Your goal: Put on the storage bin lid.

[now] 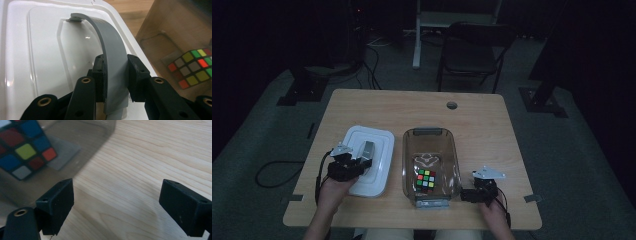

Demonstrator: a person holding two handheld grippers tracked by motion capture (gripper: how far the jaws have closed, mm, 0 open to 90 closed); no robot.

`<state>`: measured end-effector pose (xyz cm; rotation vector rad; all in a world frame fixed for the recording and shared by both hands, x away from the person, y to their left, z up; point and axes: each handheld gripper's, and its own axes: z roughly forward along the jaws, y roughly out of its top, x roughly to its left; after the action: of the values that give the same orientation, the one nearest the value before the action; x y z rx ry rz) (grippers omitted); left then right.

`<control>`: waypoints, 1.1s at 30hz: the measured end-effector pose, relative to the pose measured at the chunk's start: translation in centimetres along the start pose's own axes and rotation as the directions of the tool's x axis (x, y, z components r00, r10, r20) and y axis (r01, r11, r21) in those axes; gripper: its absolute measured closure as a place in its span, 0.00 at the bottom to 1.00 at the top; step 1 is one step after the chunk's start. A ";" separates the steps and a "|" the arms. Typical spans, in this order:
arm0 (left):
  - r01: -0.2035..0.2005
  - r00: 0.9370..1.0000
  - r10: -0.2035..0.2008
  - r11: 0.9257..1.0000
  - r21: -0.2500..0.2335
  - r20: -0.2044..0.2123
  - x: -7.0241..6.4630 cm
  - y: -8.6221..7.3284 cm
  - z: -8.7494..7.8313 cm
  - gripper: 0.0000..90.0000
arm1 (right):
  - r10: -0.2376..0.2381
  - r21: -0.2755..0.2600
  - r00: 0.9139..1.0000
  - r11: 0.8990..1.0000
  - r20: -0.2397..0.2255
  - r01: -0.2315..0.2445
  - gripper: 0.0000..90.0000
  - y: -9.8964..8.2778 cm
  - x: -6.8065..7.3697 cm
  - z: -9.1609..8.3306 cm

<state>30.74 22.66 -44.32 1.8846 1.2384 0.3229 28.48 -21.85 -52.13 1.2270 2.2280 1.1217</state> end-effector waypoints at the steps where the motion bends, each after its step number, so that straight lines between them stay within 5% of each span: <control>1: -0.004 1.000 0.004 1.000 -0.003 0.000 -0.1 0.1 -0.2 0.80 | -0.002 -0.002 1.000 1.000 -0.010 0.002 0.14 0.0 0.1 0.1; 8: -0.006 1.000 0.007 0.999 -0.051 0.023 -0.3 1.5 -2.3 0.80 | -0.056 0.027 0.998 0.998 -0.010 0.057 0.14 0.0 1.1 0.7; 17: -0.052 0.996 0.059 0.993 -0.108 0.063 -1.9 3.1 -4.2 0.80 | -0.060 0.019 0.997 0.998 -0.038 0.061 0.14 0.4 1.7 0.9; 25: -0.076 0.981 0.101 0.985 -0.153 0.167 -4.1 4.1 -5.0 0.80 | -0.083 0.013 0.995 0.996 -0.058 0.084 0.14 0.8 3.0 1.3; 33: -0.117 0.972 0.142 0.984 -0.138 0.189 -5.5 4.8 -4.2 0.80 | -0.106 0.011 0.991 0.994 -0.083 0.108 0.14 1.4 4.5 2.2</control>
<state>28.60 19.30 -36.89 1.8433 0.9432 0.2683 28.10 -16.62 -52.14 1.0712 2.3369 1.1340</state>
